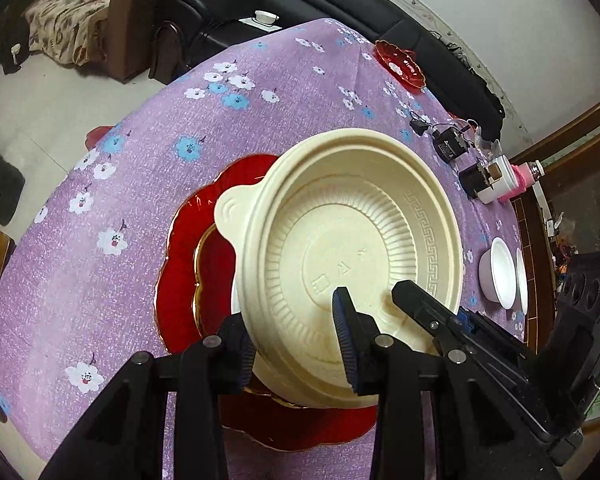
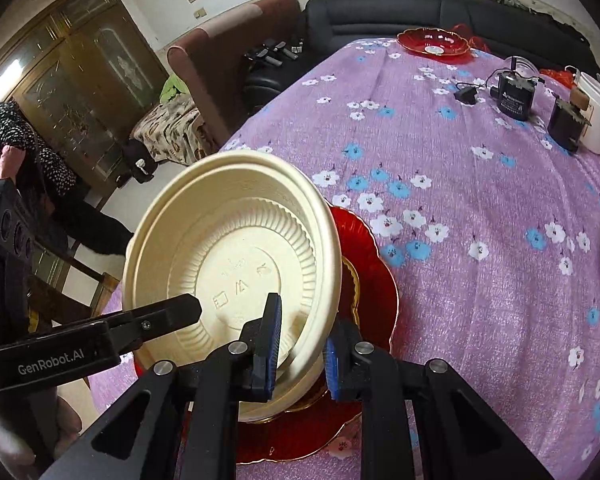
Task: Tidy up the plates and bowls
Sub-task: 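Carry the beige bowl over the stack and lower it into the white bowl, then open the right tool and withdraw from the beige bowl, then reach the right tool to a white foam bowl and grasp its rim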
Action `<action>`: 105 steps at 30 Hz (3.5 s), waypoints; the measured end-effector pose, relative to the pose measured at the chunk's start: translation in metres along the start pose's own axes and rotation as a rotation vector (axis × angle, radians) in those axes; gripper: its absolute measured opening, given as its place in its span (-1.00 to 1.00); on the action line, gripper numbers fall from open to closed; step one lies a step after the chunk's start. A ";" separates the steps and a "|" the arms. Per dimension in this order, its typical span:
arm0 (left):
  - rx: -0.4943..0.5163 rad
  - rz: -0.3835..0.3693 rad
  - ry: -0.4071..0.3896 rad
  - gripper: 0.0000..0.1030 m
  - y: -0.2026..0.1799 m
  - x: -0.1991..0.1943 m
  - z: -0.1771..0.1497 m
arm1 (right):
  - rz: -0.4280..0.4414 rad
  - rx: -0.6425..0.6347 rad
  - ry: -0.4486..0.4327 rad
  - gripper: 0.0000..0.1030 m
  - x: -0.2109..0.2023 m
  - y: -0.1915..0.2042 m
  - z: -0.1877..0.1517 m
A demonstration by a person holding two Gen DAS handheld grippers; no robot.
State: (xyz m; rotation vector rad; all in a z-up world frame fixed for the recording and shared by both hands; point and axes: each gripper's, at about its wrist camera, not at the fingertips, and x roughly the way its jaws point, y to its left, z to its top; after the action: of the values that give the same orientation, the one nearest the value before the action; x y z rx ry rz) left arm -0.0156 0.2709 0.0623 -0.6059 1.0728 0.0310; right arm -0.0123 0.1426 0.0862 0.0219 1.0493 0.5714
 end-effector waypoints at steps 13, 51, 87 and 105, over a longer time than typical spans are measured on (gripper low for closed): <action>0.032 0.051 -0.065 0.05 -0.003 -0.015 -0.012 | 0.006 -0.036 0.001 0.11 0.001 0.007 -0.004; -0.052 0.004 -0.075 0.37 0.023 -0.018 -0.010 | 0.120 -0.009 -0.042 0.29 -0.017 0.012 -0.010; 0.309 0.066 -0.303 0.63 -0.095 -0.060 -0.043 | -0.011 0.237 -0.188 0.29 -0.087 -0.147 -0.036; 0.407 0.034 -0.077 0.62 -0.220 0.055 -0.046 | -0.216 0.699 -0.437 0.27 -0.140 -0.347 -0.074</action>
State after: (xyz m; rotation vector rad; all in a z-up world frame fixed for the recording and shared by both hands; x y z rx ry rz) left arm 0.0426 0.0497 0.1002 -0.2174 0.9786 -0.1308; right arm 0.0266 -0.2365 0.0638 0.6144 0.7640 -0.0237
